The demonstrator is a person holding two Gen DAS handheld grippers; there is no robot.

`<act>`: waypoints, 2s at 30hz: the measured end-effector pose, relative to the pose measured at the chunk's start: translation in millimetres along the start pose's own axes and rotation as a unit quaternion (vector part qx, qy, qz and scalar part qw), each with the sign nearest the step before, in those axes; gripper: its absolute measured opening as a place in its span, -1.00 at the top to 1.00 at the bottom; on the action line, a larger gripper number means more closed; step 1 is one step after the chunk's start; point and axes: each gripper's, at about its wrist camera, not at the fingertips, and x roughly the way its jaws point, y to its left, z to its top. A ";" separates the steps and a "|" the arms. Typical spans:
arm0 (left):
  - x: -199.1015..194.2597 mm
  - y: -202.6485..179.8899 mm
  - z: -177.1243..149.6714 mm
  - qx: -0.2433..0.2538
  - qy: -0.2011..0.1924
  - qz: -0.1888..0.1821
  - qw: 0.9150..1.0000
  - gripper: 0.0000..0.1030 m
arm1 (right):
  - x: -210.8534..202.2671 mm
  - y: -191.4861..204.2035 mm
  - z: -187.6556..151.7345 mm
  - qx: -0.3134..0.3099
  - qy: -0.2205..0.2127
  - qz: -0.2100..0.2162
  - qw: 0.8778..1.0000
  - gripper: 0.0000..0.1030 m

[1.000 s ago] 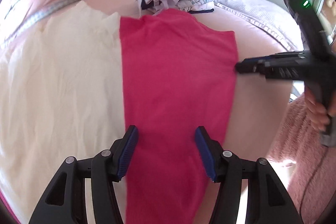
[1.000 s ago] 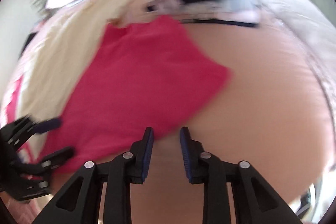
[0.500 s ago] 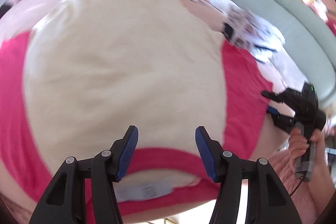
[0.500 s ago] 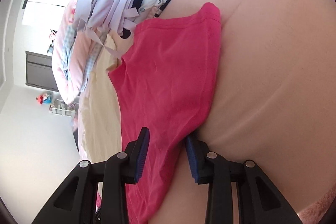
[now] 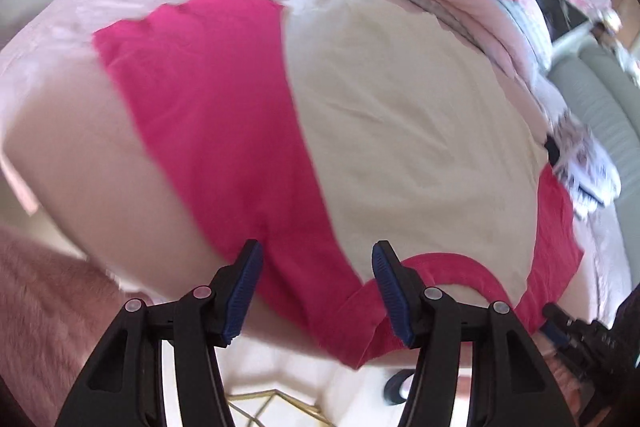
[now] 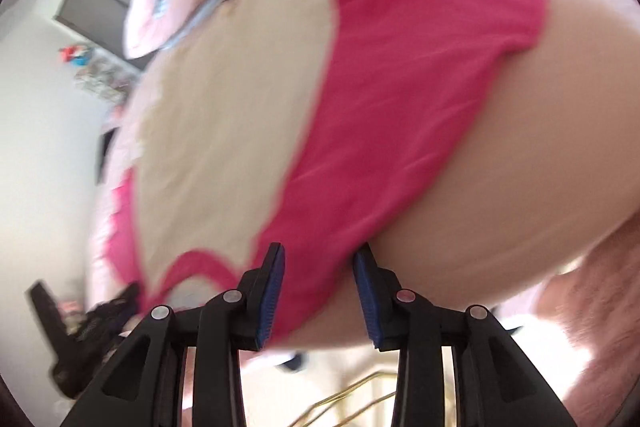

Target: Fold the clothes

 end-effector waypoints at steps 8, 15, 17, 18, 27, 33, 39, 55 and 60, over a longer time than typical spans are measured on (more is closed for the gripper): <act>14.7 25.3 -2.9 -0.090 0.064 -0.141 0.984 -0.02 | -0.3 -4.0 -23.4 0.032 0.021 0.023 0.999 0.36; 21.2 29.7 -0.1 -0.085 0.082 -0.153 0.981 0.35 | 24.4 -2.0 -13.7 0.036 0.025 0.018 0.999 0.67; 21.4 32.2 -0.5 -0.089 0.090 -0.162 0.979 0.35 | 39.3 4.5 -7.0 0.028 0.019 0.004 0.999 0.67; 22.3 33.7 -0.1 -0.096 0.094 -0.169 0.977 0.35 | 39.6 8.7 -6.7 0.015 0.012 -0.009 1.000 0.66; 22.6 19.5 0.2 -0.057 0.094 -0.138 0.984 0.32 | 54.9 2.1 2.1 0.040 -0.014 0.027 0.999 0.29; 25.2 25.4 1.4 -0.055 0.077 -0.165 0.982 0.34 | 64.7 -1.2 10.6 0.043 -0.010 0.049 0.998 0.38; 28.5 45.4 -7.4 -0.120 0.100 -0.211 0.965 0.42 | 60.5 9.7 1.9 -0.013 0.008 -0.012 1.000 0.84; 46.9 17.9 8.1 -0.075 0.073 -0.216 0.971 0.08 | 71.5 12.2 10.2 -0.019 -0.013 -0.004 1.000 0.71; 43.7 15.8 7.9 -0.057 0.072 -0.181 0.979 0.66 | 69.9 25.7 4.8 -0.026 -0.012 -0.024 0.999 0.43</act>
